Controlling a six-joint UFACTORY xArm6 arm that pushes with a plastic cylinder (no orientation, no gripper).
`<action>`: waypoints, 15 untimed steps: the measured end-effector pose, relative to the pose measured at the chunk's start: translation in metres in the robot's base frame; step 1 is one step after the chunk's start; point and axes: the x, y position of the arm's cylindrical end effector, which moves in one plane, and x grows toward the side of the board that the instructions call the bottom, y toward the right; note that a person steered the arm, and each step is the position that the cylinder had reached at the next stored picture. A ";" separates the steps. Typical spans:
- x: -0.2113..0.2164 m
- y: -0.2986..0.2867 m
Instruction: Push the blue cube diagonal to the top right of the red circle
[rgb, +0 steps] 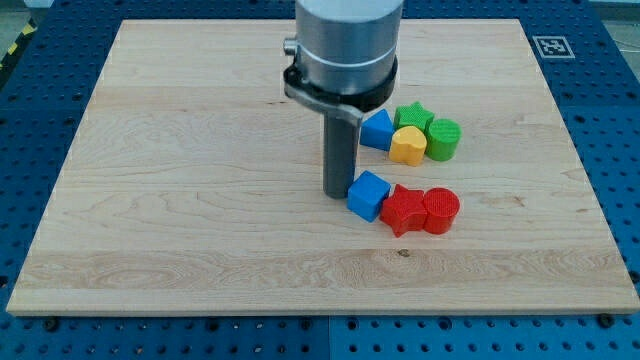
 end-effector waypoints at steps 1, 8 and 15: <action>0.011 0.011; 0.011 0.067; -0.010 0.091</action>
